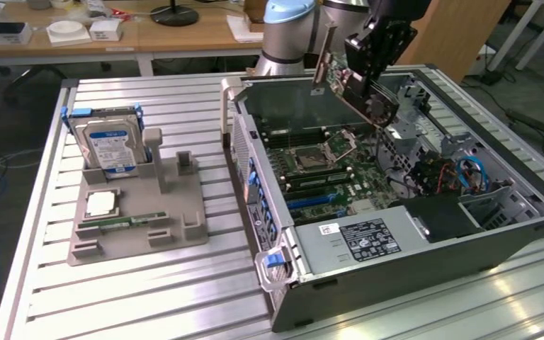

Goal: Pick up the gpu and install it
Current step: 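Insert the gpu into the slot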

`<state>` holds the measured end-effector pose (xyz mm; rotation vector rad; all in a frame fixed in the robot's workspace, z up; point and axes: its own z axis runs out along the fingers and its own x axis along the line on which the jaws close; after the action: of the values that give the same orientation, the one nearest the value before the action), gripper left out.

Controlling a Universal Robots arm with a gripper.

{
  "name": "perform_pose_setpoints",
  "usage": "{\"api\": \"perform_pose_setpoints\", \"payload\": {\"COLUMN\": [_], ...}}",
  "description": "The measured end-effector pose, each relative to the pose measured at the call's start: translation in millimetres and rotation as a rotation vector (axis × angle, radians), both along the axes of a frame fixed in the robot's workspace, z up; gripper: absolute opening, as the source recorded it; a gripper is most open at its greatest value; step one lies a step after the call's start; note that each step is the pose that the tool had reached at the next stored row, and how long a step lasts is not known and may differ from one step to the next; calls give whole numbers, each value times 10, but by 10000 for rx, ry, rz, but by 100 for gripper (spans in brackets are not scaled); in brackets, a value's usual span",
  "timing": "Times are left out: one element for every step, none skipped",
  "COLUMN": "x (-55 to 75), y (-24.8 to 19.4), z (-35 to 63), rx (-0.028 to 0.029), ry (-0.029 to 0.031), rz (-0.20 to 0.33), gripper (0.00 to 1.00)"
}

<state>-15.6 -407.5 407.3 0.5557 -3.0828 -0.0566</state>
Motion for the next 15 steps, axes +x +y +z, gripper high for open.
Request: {"api": "perform_pose_setpoints", "payload": {"x": [-1, -2, -2, -3, -3, -3, -3, -3, -3, -3, -3, -3, -3, -3, -3], "y": [-2, -4, -5, -6, -7, -8, -8, -9, -10, -10, -10, -11, -11, -12, -12], "z": [1, 1, 0, -1, -1, -1, -1, -1, -1, -1, -1, -1, -1, -2, -3], "rx": [-2, -2, -1, 0, 0, -1, -2, -2, -2, -3, -3, -4, -3, -2, -2], "ry": [-2, -4, -7, -10, -13, -16, -18, -21, -24, -27, -30, -33, -36, -39, -42], "rz": [90, 189, 284, 384, 490, 599, 711, 823, 947, 1064, 1177, 1295, 1414, 1531, 1653], "gripper": [26, 26, 26, 26, 26, 26, 26, 26, 26, 26, 26, 26, 26, 26, 26]}}
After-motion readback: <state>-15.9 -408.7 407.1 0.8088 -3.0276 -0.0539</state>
